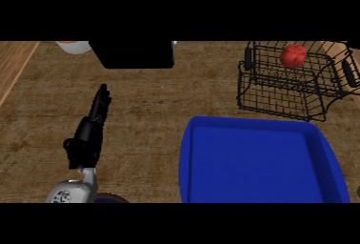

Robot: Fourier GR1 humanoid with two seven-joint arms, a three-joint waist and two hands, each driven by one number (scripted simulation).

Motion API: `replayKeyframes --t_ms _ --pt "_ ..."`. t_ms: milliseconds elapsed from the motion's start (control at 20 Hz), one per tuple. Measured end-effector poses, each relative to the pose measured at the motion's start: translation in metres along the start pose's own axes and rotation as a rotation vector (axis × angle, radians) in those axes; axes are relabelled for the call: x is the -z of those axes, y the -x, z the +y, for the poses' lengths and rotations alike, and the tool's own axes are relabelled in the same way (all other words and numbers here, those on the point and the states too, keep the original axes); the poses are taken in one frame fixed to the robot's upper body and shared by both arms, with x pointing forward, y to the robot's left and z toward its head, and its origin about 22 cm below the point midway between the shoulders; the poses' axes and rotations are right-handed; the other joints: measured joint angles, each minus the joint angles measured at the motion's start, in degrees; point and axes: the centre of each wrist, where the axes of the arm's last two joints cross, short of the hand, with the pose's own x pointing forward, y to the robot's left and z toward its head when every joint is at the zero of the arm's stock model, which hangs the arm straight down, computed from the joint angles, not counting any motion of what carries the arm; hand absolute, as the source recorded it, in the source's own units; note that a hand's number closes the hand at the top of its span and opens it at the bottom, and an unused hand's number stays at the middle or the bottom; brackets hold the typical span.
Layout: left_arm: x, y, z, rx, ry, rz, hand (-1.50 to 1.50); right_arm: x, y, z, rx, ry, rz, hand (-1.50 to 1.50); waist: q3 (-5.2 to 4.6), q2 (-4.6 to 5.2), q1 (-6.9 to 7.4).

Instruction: Pick the bell pepper from the tray and place it in the tiered basket

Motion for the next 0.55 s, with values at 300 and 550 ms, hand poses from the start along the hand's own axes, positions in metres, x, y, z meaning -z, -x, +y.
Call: replayKeyframes --t_ms 300,550 --pt "0.0 0.002 0.006 0.002 -0.023 0.007 0.0 -0.001 0.058 -0.067 0.15 0.053 0.076 -1.5 0.03 -0.29 -1.24" --pt "-0.005 0.005 0.011 0.006 -0.031 0.015 0.0 -0.018 0.13 -0.117 0.203 0.053 0.079 -1.5 0.06 -0.45 -2.04"
